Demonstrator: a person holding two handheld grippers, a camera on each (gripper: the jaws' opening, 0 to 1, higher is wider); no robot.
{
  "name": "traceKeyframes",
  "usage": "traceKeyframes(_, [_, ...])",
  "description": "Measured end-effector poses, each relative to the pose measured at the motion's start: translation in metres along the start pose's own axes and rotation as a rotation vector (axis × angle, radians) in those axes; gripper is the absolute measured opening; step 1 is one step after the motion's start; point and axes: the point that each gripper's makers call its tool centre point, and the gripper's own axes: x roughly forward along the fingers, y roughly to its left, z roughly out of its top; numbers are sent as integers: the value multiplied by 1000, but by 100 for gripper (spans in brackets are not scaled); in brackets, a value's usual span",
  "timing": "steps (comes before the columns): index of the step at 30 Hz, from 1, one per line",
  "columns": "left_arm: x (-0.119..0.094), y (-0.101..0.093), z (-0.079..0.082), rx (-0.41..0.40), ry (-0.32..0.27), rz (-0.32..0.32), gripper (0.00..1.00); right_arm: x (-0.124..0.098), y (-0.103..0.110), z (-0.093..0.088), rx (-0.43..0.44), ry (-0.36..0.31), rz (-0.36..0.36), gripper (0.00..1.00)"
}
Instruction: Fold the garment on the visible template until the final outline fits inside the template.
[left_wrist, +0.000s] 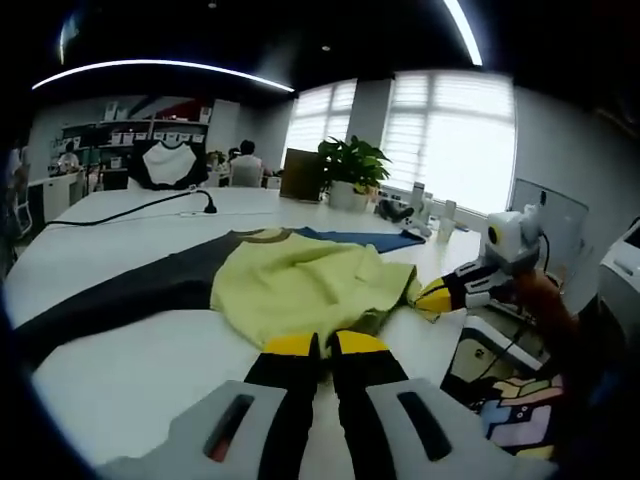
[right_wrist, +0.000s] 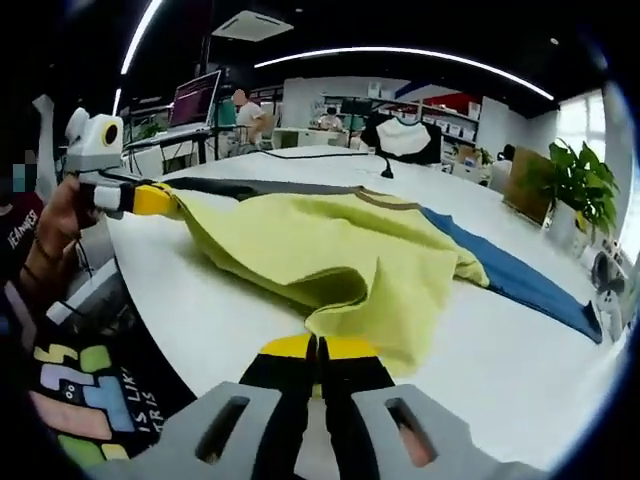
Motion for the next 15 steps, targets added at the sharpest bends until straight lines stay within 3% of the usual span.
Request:
traceKeyframes(8, [-5, 0, 8, 6, -18, 6, 6, -12, -7, 13, -45, -68, -14, 0])
traceKeyframes(13, [-10, -4, 26, 43, -47, 6, 6, -22, -12, 11, -65, -55, 14, 0])
traceKeyframes(15, [-13, -6, 33, 57, -60, 4, 6, -28, -19, 16, -85, -68, -11, 0])
